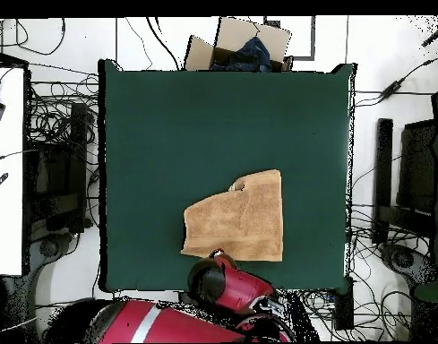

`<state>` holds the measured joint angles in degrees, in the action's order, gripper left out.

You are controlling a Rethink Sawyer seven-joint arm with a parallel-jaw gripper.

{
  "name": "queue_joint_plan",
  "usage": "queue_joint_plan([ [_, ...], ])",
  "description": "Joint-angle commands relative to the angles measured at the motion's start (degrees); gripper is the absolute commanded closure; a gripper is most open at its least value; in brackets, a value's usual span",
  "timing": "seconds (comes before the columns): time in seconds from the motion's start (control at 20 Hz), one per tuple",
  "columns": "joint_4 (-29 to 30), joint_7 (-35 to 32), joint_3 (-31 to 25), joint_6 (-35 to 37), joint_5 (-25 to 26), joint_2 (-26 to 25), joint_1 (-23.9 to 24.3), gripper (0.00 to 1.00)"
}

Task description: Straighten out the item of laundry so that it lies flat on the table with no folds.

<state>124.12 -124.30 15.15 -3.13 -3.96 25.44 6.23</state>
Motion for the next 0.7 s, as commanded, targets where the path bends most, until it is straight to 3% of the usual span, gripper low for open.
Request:
queue_joint_plan([
  [0.05, -8.0, -3.0, -7.34, -2.58, 3.37, -2.07, 1.56, 0.0],
  [0.7, -11.01, -3.35, -8.15, -1.06, 5.93, -0.26, 2.6, 0.0],
])
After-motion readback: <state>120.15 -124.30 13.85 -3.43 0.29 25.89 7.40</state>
